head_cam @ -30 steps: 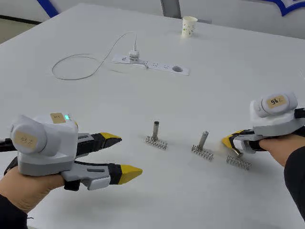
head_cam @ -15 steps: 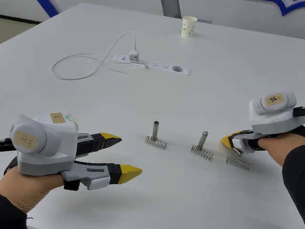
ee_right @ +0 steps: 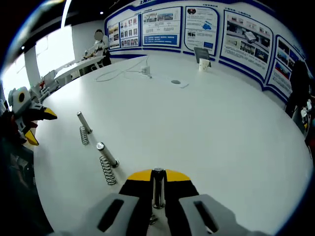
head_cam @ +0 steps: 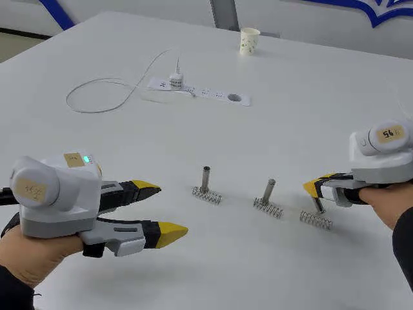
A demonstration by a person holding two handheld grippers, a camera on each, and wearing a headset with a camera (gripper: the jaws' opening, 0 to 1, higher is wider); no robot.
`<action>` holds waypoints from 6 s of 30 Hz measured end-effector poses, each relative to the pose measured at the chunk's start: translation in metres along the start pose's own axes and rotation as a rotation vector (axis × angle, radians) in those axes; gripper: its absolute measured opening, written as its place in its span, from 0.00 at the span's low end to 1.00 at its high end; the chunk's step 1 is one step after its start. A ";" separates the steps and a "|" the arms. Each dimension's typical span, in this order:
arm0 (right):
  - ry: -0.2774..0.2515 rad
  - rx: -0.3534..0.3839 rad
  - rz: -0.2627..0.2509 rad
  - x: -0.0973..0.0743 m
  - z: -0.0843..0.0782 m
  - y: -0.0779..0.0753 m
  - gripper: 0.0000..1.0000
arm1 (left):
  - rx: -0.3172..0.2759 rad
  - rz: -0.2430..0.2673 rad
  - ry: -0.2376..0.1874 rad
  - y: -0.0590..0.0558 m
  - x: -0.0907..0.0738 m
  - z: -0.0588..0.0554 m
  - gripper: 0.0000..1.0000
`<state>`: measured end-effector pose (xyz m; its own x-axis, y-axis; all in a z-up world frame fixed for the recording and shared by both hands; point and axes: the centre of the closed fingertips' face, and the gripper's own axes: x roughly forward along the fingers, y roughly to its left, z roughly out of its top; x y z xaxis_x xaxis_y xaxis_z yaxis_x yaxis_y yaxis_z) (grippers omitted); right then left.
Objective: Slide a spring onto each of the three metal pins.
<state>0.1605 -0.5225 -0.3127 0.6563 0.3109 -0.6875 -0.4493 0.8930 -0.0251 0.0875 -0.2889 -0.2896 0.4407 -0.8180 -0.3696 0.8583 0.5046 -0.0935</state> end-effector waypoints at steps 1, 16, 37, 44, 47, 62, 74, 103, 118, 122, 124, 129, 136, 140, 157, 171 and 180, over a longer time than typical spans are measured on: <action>-0.004 0.000 -0.001 -0.001 0.000 0.001 0.09 | 0.001 0.000 0.000 0.000 0.000 0.000 0.55; -0.050 -0.010 -0.007 -0.014 0.000 0.006 0.09 | 0.011 0.000 0.002 -0.001 -0.001 0.002 0.55; -0.077 -0.006 -0.017 -0.030 -0.010 0.008 0.09 | 0.017 -0.002 0.003 -0.004 -0.002 0.004 0.55; -0.074 -0.022 -0.012 -0.030 -0.011 0.009 0.11 | 0.015 0.000 -0.001 -0.003 -0.003 0.004 0.55; -0.076 -0.028 -0.012 -0.031 -0.011 0.009 0.11 | 0.016 0.001 -0.003 -0.003 -0.004 0.005 0.54; -0.052 -0.088 0.026 -0.039 -0.029 0.001 0.17 | 0.021 -0.010 0.005 -0.006 -0.003 0.004 0.54; -0.030 -0.179 0.165 -0.032 -0.053 0.006 0.18 | 0.019 -0.015 0.011 -0.007 -0.003 0.003 0.54; 0.001 -0.281 0.279 -0.022 -0.064 0.019 0.15 | 0.007 -0.016 0.032 -0.008 -0.001 -0.003 0.53; 0.006 -0.290 0.292 -0.025 -0.071 0.029 0.13 | 0.007 -0.024 0.037 -0.009 0.000 -0.004 0.52; 0.003 -0.284 0.286 -0.025 -0.071 0.028 0.12 | 0.005 -0.024 0.036 -0.009 0.001 -0.004 0.52; -0.001 -0.287 0.285 -0.026 -0.069 0.029 0.12 | 0.006 -0.025 0.037 -0.009 0.001 -0.004 0.52; -0.018 -0.307 0.277 -0.033 -0.058 0.032 0.12 | 0.005 -0.024 0.036 -0.009 0.001 -0.004 0.52; -0.034 -0.341 0.262 -0.042 -0.042 0.035 0.12 | 0.008 -0.026 0.034 -0.010 0.001 -0.004 0.52; -0.036 -0.349 0.257 -0.045 -0.037 0.035 0.12 | 0.008 -0.026 0.033 -0.010 0.000 -0.003 0.52; -0.019 -0.336 0.252 -0.049 -0.032 0.037 0.12 | 0.010 -0.029 0.030 -0.012 0.000 -0.002 0.52; -0.023 -0.330 0.247 -0.052 -0.029 0.038 0.12 | 0.009 -0.028 0.022 -0.011 0.000 -0.001 0.52; -0.028 -0.325 0.246 -0.055 -0.026 0.040 0.12 | 0.010 -0.027 0.019 -0.011 0.000 0.000 0.52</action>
<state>0.0911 -0.5124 -0.2947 0.5195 0.5154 -0.6816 -0.7603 0.6428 -0.0934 0.0782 -0.2942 -0.2887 0.4119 -0.8260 -0.3847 0.8726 0.4792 -0.0946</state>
